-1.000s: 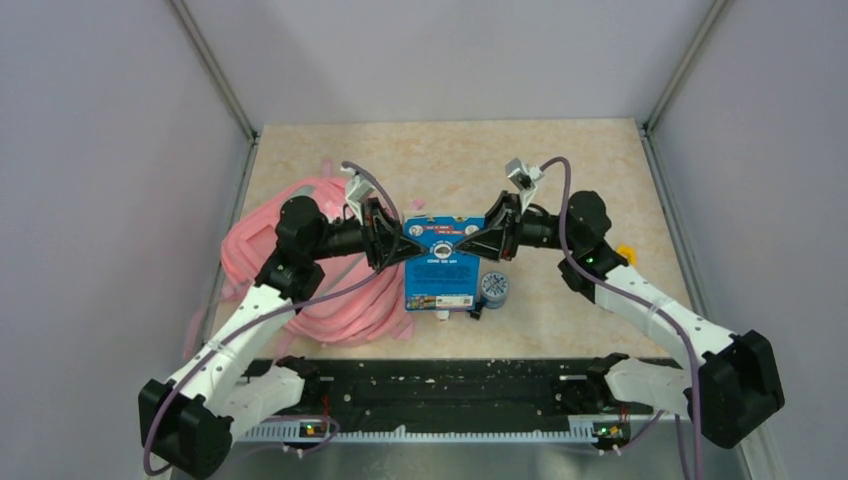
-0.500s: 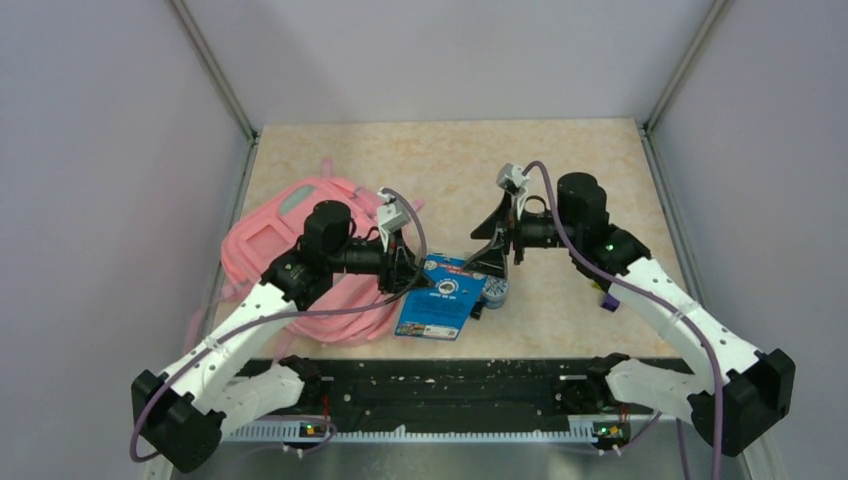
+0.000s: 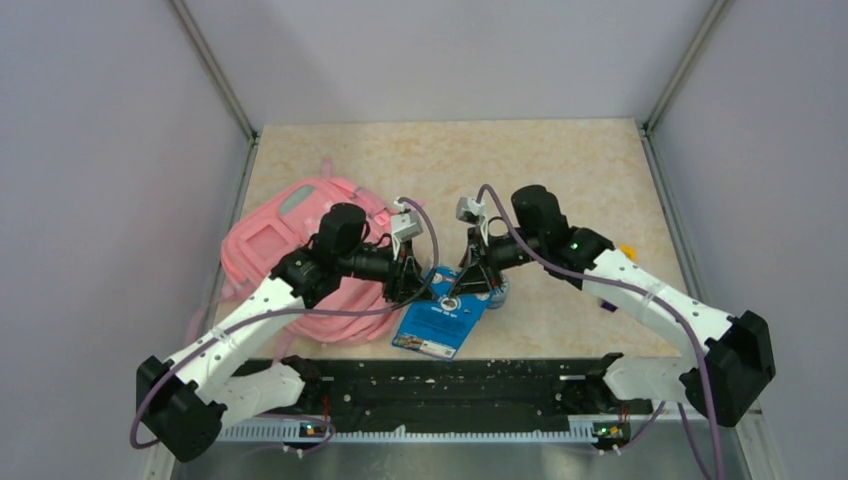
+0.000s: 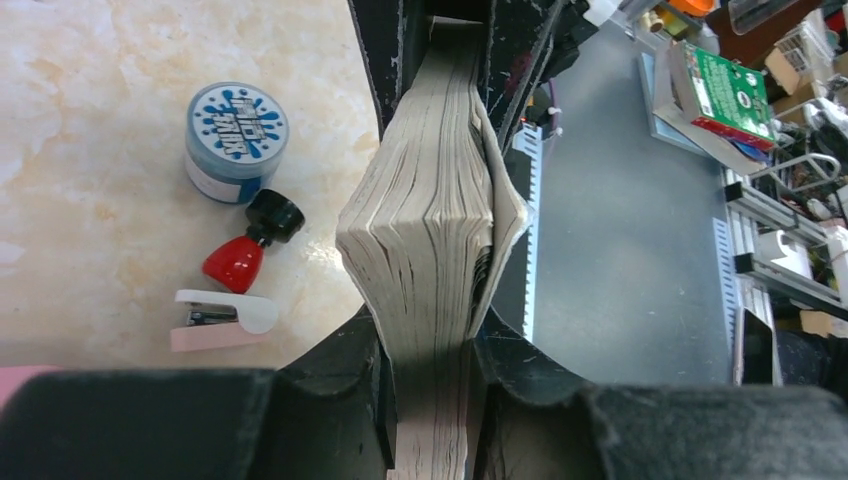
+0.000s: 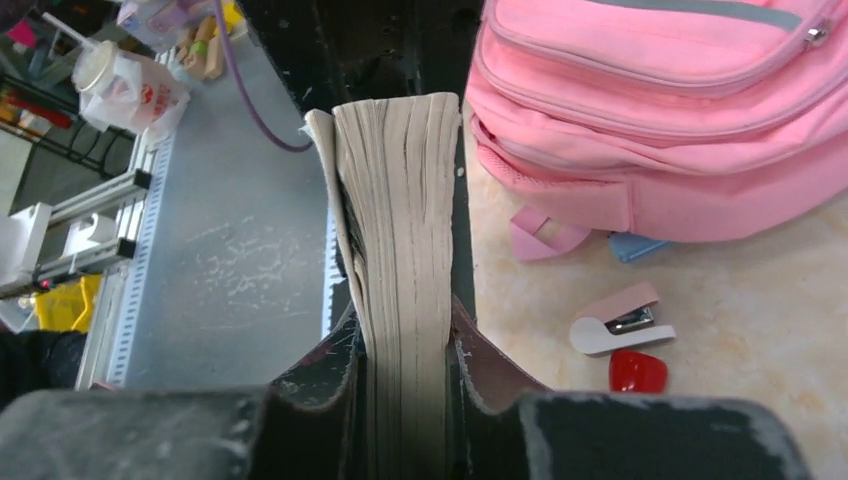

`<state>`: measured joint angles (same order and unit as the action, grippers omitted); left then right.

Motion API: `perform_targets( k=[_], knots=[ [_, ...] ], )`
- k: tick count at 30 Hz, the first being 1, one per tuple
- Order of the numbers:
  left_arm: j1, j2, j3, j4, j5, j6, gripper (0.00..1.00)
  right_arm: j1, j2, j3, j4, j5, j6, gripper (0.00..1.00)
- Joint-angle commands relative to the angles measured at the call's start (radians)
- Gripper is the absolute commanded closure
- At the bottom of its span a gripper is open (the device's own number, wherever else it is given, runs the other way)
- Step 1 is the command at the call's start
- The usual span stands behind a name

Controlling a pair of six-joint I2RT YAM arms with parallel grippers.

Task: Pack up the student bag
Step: Pick up the book from the center of the board, then place the book in the student bag.

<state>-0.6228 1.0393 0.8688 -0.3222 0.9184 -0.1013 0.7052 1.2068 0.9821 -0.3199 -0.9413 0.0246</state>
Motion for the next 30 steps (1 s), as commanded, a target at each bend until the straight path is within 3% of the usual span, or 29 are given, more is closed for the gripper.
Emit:
perform_targets(
  k=[1,3,4,8,13,18,23,30],
  knots=[
    [-0.002,-0.019,0.062,0.053,-0.089,0.032,0.86,0.010,-0.011,0.031,0.054,0.195,0.047,1.00],
    [-0.002,-0.034,0.064,0.039,-0.201,0.049,0.56,-0.009,-0.037,0.030,0.046,0.356,0.074,1.00],
    [-0.002,-0.043,0.063,0.034,-0.267,0.051,0.45,-0.031,-0.050,0.026,0.048,0.410,0.096,1.00],
    [-0.002,-0.074,0.047,0.013,-0.548,0.066,0.24,-0.171,-0.114,-0.012,0.099,0.478,0.204,1.00],
    [-0.030,-0.068,0.021,-0.076,-0.747,0.040,0.23,-0.241,-0.203,-0.059,0.118,0.690,0.257,1.00],
    [-0.112,-0.053,-0.051,-0.133,-0.907,-0.035,0.30,-0.250,-0.268,-0.092,0.111,0.882,0.262,1.00],
    [-0.153,-0.009,-0.073,-0.170,-1.095,-0.092,0.35,-0.250,-0.313,-0.123,0.122,0.918,0.254,1.00],
    [-0.157,0.090,-0.052,-0.177,-1.139,-0.124,0.38,-0.250,-0.334,-0.139,0.136,0.889,0.251,1.00]
  ],
)
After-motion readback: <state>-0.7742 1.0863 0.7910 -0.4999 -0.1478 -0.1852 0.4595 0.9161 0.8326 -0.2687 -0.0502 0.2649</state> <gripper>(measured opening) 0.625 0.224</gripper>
